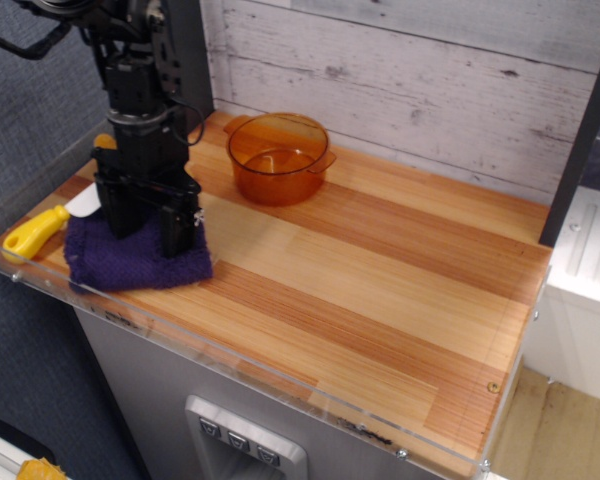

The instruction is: Slide knife and cloth to the left side of table.

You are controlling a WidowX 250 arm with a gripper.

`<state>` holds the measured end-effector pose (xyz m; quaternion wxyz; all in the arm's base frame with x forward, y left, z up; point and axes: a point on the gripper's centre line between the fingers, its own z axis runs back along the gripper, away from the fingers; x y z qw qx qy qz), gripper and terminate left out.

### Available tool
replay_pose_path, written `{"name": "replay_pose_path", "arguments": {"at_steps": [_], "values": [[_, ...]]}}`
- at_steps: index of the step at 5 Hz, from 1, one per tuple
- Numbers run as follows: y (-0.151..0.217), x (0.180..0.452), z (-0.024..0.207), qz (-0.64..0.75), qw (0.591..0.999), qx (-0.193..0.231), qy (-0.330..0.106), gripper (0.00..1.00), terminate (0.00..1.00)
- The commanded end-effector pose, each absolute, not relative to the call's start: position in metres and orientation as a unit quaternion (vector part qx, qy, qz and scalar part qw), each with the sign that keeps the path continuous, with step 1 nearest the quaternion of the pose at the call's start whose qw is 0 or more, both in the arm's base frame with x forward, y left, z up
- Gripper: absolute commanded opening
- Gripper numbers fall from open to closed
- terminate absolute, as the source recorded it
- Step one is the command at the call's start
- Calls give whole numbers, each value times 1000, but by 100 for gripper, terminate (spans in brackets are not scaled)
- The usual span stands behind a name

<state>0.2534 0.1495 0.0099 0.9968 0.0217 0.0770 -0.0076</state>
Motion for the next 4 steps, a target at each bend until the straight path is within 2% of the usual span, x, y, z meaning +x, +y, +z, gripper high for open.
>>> {"name": "replay_pose_path", "arguments": {"at_steps": [1, 2, 4], "values": [[154, 236, 2, -3, 997, 12, 77, 100, 0], [145, 240, 7, -22, 998, 10, 52, 100, 0], [114, 245, 61, -57, 995, 25, -79, 100, 0]]}}
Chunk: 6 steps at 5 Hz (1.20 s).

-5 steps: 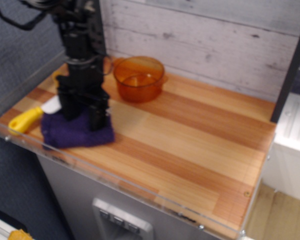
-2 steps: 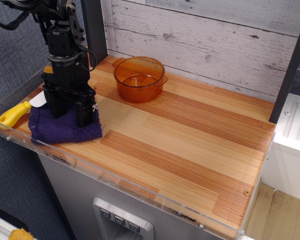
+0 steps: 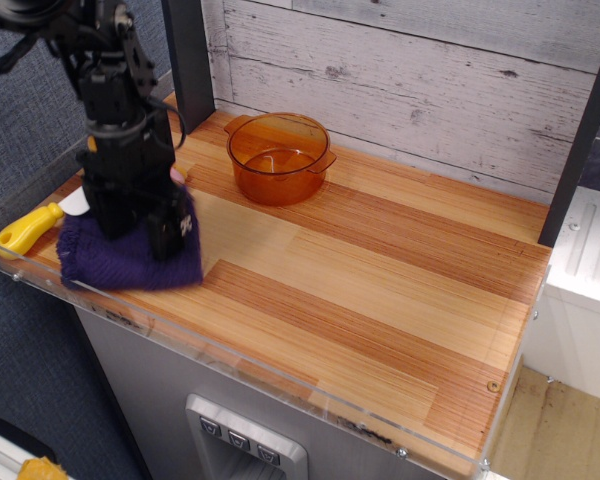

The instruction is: Slide knife and cloth to the left side of table.

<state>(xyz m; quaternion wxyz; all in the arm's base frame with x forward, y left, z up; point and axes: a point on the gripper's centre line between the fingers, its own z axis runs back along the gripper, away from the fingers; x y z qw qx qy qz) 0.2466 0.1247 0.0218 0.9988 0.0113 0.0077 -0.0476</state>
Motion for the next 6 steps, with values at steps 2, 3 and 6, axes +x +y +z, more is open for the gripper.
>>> {"name": "replay_pose_path", "arguments": {"at_steps": [2, 3, 6], "values": [[100, 236, 100, -53, 987, 45, -146, 100, 0], [100, 236, 100, -53, 987, 45, -146, 100, 0], [100, 236, 100, -53, 987, 45, -146, 100, 0]]}}
